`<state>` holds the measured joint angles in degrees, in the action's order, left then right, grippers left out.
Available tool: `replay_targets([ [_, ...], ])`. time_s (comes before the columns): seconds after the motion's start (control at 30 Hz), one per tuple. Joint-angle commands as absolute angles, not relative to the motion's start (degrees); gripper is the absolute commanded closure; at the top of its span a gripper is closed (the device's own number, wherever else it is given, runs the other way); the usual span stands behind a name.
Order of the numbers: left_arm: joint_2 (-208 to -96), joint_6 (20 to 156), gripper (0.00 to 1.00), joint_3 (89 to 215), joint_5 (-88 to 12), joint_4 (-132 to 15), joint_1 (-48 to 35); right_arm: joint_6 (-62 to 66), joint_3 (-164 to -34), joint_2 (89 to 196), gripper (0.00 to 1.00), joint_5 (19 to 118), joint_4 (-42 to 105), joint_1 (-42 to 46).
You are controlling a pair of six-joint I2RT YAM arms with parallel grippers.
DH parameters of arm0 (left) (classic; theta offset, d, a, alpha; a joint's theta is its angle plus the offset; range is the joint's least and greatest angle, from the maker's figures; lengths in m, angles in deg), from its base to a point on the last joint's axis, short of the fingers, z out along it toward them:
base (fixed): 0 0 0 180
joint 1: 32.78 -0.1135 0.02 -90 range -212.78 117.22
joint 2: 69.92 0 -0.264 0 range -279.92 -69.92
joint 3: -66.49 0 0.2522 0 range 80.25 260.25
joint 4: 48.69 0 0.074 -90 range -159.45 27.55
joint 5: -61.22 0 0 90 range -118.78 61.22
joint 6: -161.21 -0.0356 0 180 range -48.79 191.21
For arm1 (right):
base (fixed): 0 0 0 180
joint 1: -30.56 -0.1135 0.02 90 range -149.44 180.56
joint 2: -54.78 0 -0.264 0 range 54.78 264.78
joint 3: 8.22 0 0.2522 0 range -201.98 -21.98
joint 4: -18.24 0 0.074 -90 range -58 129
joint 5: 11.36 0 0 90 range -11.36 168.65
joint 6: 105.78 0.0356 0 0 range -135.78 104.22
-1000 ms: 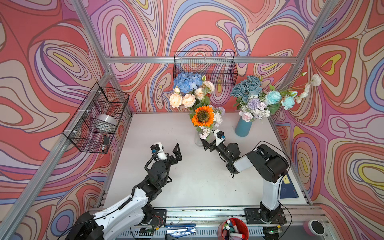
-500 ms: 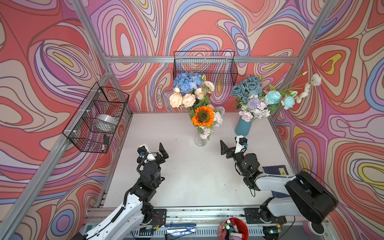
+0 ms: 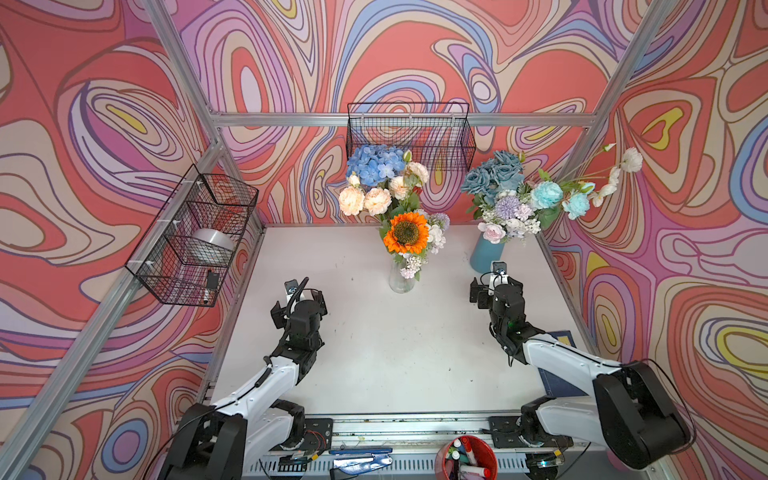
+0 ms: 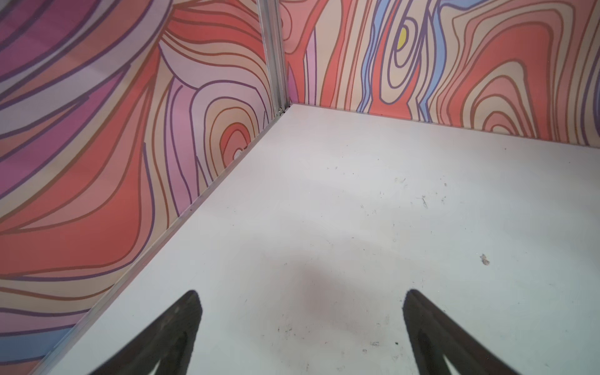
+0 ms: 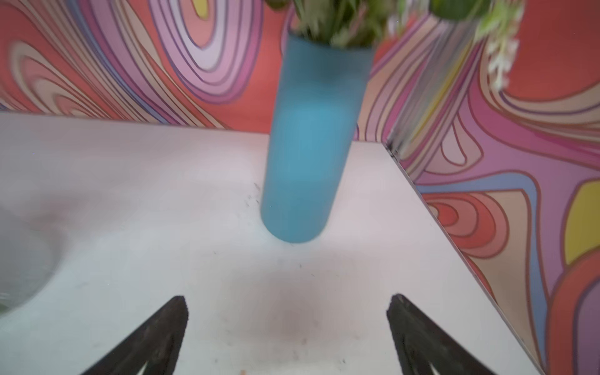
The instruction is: Arrange the flowers into the vase
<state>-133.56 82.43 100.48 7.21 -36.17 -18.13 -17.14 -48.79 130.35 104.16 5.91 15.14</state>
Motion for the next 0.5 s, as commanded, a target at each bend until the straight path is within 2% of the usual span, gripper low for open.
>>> replay_targets([
  [0.0, -137.6, 79.6, 0.0, 102.1, 4.0, -33.3, -19.4, -15.5, -49.2, 134.9, 0.02, 101.2, 2.4, 18.7],
  [0.2, -145.7, 72.2, 0.0, 97.1, -0.3, -14.8, -20.2, -16.5, -49.4, 143.3, 0.02, 96.6, -10.7, 24.1],
  [0.27, -146.4, 69.4, 0.0, 97.2, -3.4, -13.8, -20.6, -15.1, -48.4, 146.2, 0.02, 92.3, -18.9, 26.7],
  [0.37, -148.2, 66.3, 0.0, 96.3, -9.6, -9.5, -21.8, -13.1, -49.3, 152.4, 0.02, 87.2, -21.7, 29.6],
  [0.47, -151.4, 65.5, 0.0, 92.7, -14.3, 0.1, -23.1, -13.6, -48.6, 153.1, 0.02, 85.7, -23.4, 29.8],
])
